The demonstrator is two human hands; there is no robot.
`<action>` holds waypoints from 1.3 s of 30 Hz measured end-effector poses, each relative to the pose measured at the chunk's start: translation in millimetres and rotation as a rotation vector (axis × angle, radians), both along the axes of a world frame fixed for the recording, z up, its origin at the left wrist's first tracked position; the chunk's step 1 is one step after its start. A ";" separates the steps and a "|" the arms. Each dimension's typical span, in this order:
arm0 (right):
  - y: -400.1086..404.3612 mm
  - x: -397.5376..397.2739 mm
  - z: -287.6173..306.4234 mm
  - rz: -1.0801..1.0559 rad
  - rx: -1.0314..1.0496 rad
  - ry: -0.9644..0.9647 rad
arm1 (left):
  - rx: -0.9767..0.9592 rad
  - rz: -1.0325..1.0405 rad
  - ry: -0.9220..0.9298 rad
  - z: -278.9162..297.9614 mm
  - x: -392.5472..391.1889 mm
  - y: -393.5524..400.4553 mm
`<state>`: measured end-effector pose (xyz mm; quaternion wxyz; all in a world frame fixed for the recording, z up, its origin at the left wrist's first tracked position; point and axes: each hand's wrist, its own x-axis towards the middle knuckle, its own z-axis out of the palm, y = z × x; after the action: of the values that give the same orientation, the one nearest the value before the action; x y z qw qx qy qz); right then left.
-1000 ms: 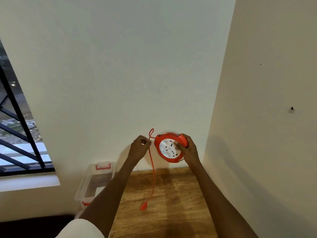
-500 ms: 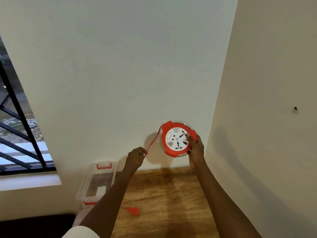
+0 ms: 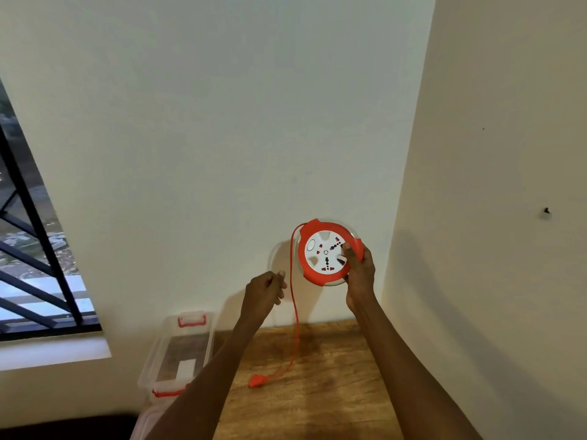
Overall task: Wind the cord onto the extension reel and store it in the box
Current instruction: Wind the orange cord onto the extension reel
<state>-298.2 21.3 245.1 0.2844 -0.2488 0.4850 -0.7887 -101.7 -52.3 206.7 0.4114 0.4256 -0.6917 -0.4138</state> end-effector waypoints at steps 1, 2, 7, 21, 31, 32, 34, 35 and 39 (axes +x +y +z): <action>-0.1 0.6 1.4 -0.012 0.005 0.019 | 0.125 -0.091 0.022 -1.3 -1.8 1.5; 0.0 1.0 2.6 -0.017 0.012 0.045 | 0.273 -0.199 0.037 -0.8 -3.9 4.4; -0.4 -0.1 4.5 0.063 0.031 0.117 | 0.567 -0.424 0.257 -12.0 -21.4 20.8; 4.7 -2.3 -24.1 0.190 0.324 0.471 | 0.533 -0.261 0.572 -14.3 -15.9 3.8; 3.4 -6.3 -3.7 0.091 0.340 2.256 | 0.379 -0.185 0.344 -18.4 -5.4 1.0; 4.0 -3.6 -1.6 0.122 0.343 2.298 | 0.366 -0.184 0.319 -17.3 -5.1 0.2; 4.5 -0.3 2.8 0.141 0.346 2.387 | 0.352 -0.183 0.289 -15.6 -3.9 -1.4; 4.4 0.2 4.4 0.143 0.353 2.433 | 0.347 -0.182 0.273 -15.1 -3.2 -2.1; 2.3 -0.7 5.4 0.119 0.440 2.566 | 0.335 -0.154 0.250 -16.2 -6.2 -1.1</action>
<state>-298.9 23.5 250.5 -0.3099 -0.7898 0.5157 0.1190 -107.8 -53.4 190.5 0.3844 0.3793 -0.5874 -0.6028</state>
